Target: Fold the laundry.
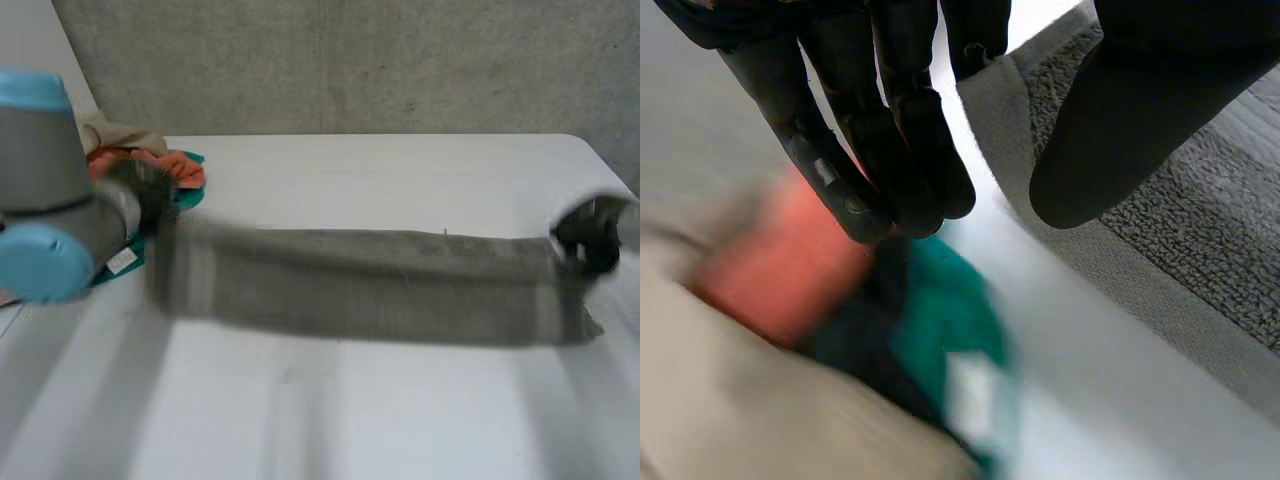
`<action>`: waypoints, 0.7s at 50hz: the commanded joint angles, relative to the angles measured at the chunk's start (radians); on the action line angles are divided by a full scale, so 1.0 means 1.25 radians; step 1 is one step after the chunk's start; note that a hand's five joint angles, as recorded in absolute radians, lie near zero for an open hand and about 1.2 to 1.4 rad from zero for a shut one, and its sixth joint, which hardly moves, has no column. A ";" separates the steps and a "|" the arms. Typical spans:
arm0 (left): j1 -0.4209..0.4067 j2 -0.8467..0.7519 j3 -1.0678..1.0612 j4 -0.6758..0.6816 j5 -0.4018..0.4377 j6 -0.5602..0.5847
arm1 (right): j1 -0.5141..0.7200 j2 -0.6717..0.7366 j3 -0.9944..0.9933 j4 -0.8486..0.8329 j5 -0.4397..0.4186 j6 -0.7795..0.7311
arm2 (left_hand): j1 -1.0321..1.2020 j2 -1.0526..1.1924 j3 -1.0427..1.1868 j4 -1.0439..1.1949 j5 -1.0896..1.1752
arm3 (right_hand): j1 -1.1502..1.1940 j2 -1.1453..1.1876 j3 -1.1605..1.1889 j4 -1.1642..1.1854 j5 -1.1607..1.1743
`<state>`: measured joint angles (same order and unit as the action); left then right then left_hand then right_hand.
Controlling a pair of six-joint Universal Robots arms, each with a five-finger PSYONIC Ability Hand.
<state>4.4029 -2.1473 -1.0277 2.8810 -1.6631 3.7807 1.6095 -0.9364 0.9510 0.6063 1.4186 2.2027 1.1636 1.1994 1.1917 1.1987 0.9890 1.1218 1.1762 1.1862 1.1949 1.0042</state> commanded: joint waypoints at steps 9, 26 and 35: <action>0.019 -0.008 0.373 0.362 -0.048 -0.214 | 0.017 -0.094 -0.189 -0.599 0.016 0.476 | 0.186 0.157 0.164 0.158 0.186 | 0.220 0.176 0.168 0.161 0.174; 0.029 -0.079 0.135 0.315 -0.034 -0.213 | 0.044 0.078 -0.216 -0.397 -0.067 0.441 | 0.186 0.157 0.164 0.158 0.186 | 0.220 0.176 0.168 0.161 0.174; -0.003 -0.094 -0.058 0.228 -0.029 -0.095 | 0.040 0.150 -0.114 -0.221 -0.073 0.287 | 0.186 0.157 0.164 0.158 0.186 | 0.220 0.176 0.168 0.161 0.174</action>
<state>4.4199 -2.2665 -0.9542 3.2404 -1.6985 3.5592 1.6641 -0.7799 0.7254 0.1918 1.3263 2.6850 1.1636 1.1995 1.1918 1.1988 0.9889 1.1218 1.1761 1.1909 1.1961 1.0125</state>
